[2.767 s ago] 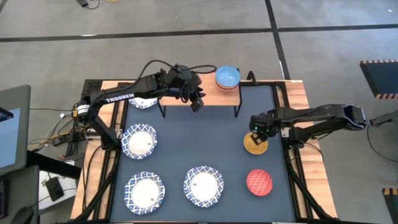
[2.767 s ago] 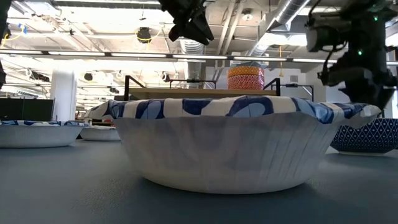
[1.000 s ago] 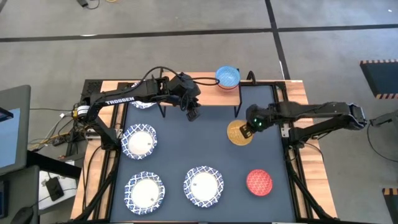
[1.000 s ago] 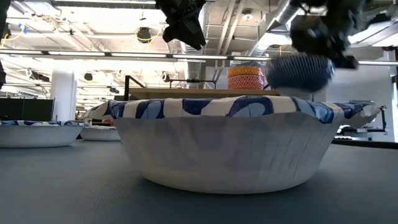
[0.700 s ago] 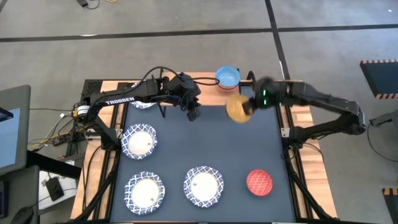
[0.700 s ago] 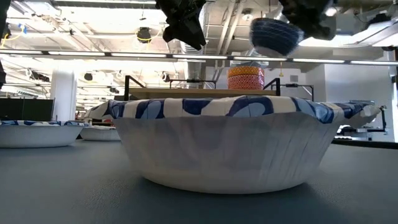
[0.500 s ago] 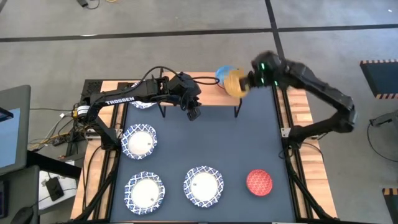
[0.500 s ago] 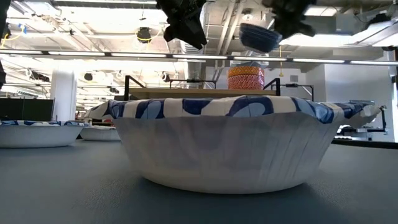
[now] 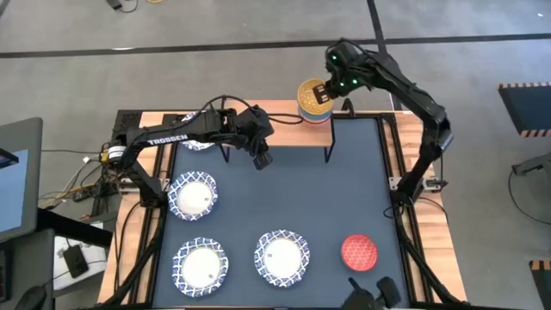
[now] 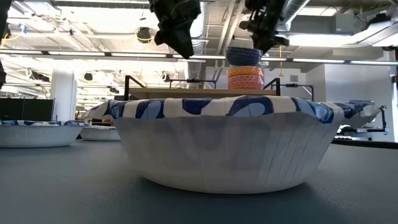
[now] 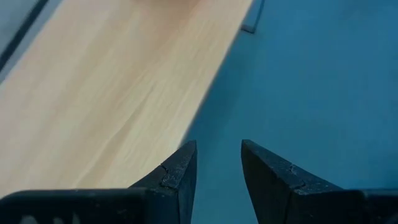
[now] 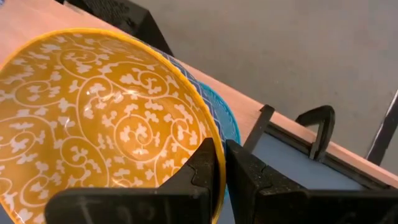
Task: Place and stack bowls onto a shelf
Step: Stack the yellow bowl on top of the light blue bowl on the shelf
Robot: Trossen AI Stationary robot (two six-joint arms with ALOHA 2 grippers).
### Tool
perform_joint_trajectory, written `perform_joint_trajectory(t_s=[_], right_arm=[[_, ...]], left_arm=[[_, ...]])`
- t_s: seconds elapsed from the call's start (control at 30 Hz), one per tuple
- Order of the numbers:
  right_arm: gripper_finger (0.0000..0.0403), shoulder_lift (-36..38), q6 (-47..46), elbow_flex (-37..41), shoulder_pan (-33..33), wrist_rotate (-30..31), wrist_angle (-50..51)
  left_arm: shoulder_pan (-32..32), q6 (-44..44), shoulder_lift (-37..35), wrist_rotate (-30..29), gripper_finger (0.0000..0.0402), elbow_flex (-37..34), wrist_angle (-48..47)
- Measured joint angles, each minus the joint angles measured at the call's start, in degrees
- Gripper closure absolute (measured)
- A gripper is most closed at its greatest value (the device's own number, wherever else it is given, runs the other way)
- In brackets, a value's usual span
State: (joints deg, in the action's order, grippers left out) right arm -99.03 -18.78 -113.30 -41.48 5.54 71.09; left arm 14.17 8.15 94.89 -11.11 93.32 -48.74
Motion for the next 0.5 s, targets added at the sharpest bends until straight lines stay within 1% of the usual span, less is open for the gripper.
perform_joint_trajectory(t_s=[0.1, 0.2, 0.4, 0.5], right_arm=[[0.0351, -2.17, 0.01, -1.05, -0.89, -1.79, 1.64], [0.0351, -3.49, -0.01, -1.26, -1.5, -1.68, 2.82], [0.0351, -3.45, 0.23, -1.3, -1.76, -1.63, 3.71], [0.0351, -3.45, 0.25, -1.3, -2.22, -2.85, 4.17]], left_arm=[[0.0, 0.01, -0.04, -0.18, 0.0289, 0.0, 0.16], [0.0, -0.2, -0.04, -0.21, 0.0289, 0.0, 0.1], [0.0, -0.84, -0.04, -0.27, 0.0289, 0.0, 0.16], [0.0, -1.55, -0.04, -0.51, 0.0289, 0.0, 0.17]])
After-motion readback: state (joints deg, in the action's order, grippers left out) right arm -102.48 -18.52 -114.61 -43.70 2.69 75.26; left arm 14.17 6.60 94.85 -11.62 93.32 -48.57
